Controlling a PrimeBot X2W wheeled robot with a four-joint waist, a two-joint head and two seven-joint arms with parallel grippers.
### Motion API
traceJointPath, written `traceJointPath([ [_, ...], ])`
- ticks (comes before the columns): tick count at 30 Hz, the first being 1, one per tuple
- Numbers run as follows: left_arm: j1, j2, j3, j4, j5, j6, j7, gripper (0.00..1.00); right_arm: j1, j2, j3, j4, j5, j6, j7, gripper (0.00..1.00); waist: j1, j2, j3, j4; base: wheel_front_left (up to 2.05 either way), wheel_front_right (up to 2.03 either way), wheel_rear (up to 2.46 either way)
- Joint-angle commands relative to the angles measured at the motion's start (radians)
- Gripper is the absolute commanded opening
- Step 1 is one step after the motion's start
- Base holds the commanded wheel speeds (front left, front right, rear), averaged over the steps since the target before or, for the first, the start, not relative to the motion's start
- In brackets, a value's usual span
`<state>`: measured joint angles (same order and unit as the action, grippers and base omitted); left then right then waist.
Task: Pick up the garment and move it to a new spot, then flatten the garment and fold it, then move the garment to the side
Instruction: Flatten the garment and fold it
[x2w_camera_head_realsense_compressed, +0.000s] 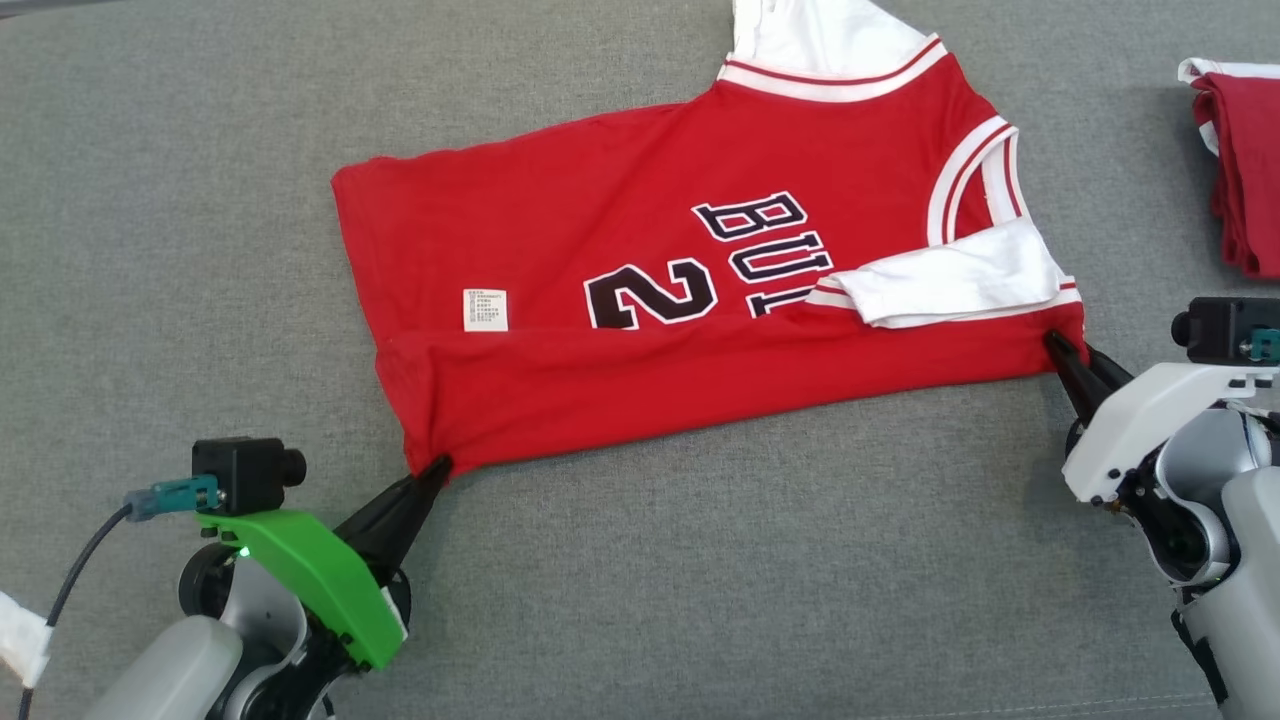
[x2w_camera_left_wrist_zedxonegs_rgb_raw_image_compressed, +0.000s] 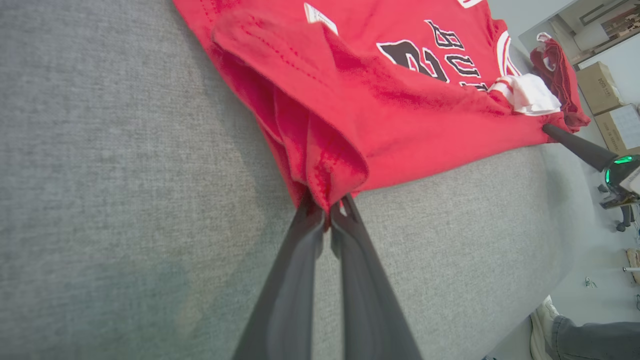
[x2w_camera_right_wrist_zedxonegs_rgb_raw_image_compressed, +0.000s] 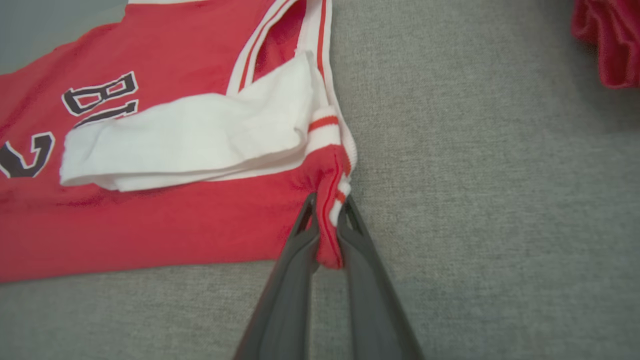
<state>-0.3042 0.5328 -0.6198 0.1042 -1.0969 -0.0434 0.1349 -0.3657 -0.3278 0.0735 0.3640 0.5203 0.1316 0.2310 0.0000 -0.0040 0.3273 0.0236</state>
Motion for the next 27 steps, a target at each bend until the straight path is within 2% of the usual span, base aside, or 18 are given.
traceJointPath([
  [1, 0.024, 0.023, 0.01, -0.014, -0.021, -0.014, 0.002, 0.0, 0.02, -0.015, 0.0, -0.016, 0.051, -0.002, 0.016, 0.0, 0.0, 0.004, -0.016, 0.001, 0.0, 0.0, 0.0],
  [5, 0.079, 0.08, 0.015, -0.071, -0.048, -0.04, 0.011, 0.0, 0.06, -0.08, -0.01, -0.076, 0.166, -0.002, 0.074, 0.0, 0.0, 0.004, -0.035, -0.003, 0.0, 0.0, 0.0],
  [9, 0.146, 0.11, -0.001, -0.127, -0.063, -0.054, 0.008, 0.0, 0.139, -0.13, -0.028, -0.141, 0.252, -0.002, 0.14, 0.0, 0.0, 0.004, -0.048, -0.004, 0.0, 0.0, 0.0],
  [13, 0.213, 0.103, -0.022, -0.147, -0.066, -0.058, -0.015, 0.0, 0.246, -0.15, -0.063, -0.21, 0.292, -0.002, 0.18, 0.0, 0.0, 0.004, -0.049, -0.004, 0.0, 0.0, 0.0],
  [17, 0.264, 0.083, -0.039, -0.14, -0.059, -0.047, -0.045, 0.0, 0.314, -0.136, -0.09, -0.233, 0.284, -0.002, 0.187, 0.0, 0.0, 0.004, -0.04, -0.009, 0.0, 0.0, 0.0],
  [18, 0.27, 0.078, -0.041, -0.137, -0.049, -0.04, -0.055, 0.21, 0.323, -0.129, -0.087, -0.232, 0.278, -0.002, 0.194, 0.0, 0.0, 0.004, -0.038, -0.008, 0.0, 0.0, 0.0],
  [19, 0.277, 0.071, -0.043, -0.134, -0.044, -0.031, -0.062, 1.0, 0.329, -0.124, -0.088, -0.23, 0.272, -0.002, 0.196, 0.0, 0.0, 0.004, -0.036, -0.008, 0.0, 0.0, 0.0],
  [20, 0.283, 0.069, -0.05, -0.134, -0.04, -0.023, -0.061, 1.0, 0.331, -0.123, -0.094, -0.226, 0.259, -0.002, 0.196, 0.0, 0.0, 0.004, -0.034, -0.007, 0.0, 0.0, 0.0],
  [21, 0.288, 0.072, -0.059, -0.137, -0.029, -0.015, -0.056, 1.0, 0.33, -0.12, -0.101, -0.222, 0.248, -0.002, 0.195, 0.37, 0.0, 0.004, -0.033, -0.005, 0.0, 0.0, 0.0],
  [22, 0.29, 0.076, -0.063, -0.143, -0.023, -0.005, -0.052, 1.0, 0.327, -0.116, -0.101, -0.225, 0.24, -0.002, 0.199, 1.0, 0.0, 0.004, -0.033, -0.003, 0.0, 0.0, 0.0],
  [27, 0.283, 0.124, -0.061, -0.195, 0.021, 0.058, -0.022, 1.0, 0.3, -0.159, -0.117, -0.272, 0.206, -0.002, 0.256, 1.0, 0.0, 0.004, -0.018, 0.015, 0.0, 0.0, 0.0],
])
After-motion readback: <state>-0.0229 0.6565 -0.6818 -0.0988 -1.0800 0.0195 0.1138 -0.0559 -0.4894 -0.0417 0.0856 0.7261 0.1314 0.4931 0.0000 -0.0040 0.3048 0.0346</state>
